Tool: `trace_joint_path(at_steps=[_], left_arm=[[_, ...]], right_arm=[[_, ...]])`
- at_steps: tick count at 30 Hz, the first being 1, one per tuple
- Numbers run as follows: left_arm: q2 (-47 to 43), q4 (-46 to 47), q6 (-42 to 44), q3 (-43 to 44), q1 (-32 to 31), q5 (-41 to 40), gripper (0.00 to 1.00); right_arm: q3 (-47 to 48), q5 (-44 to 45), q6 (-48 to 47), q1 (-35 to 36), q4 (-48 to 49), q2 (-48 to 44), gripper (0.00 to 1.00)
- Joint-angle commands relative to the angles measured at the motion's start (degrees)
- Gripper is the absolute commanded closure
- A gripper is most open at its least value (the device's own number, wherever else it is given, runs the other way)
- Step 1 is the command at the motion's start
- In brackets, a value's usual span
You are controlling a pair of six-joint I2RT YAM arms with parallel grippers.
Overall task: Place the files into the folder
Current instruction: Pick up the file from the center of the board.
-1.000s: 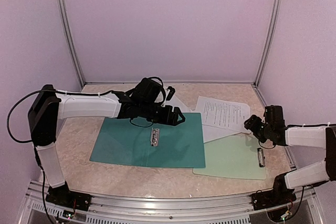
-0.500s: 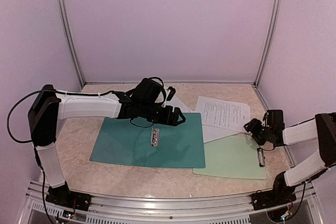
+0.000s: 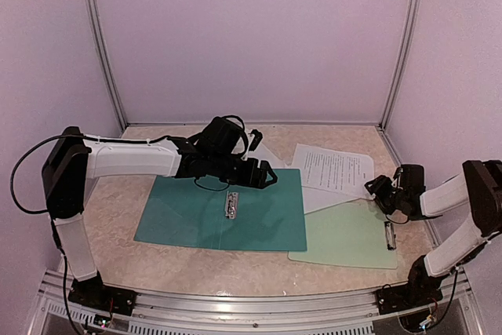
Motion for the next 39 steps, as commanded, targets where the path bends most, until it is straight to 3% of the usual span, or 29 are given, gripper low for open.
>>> trace_joint_path(at_steps=[1, 20, 29, 39], left_arm=[[0.43, 0.82, 0.27, -0.56, -0.27, -0.05, 0.19], [-0.52, 0.85, 0.26, -1.01, -0.28, -0.07, 0.19], [-0.54, 0.79, 0.35, -1.02, -0.36, 0.03, 0.19], [-0.54, 0.36, 0.68, -1.29, -0.36, -0.44, 0.19]], right_arm=[[-0.82, -0.99, 1.91, -0.68, -1.96, 1.67, 0.37], [0.19, -1.18, 5.99, -0.68, 0.55, 4.73, 0.51], [-0.3, -0.14, 5.98, -0.68, 0.01, 3.53, 0.79], [1.24, 0.31, 4.58, -0.68, -2.39, 2.19, 1.0]])
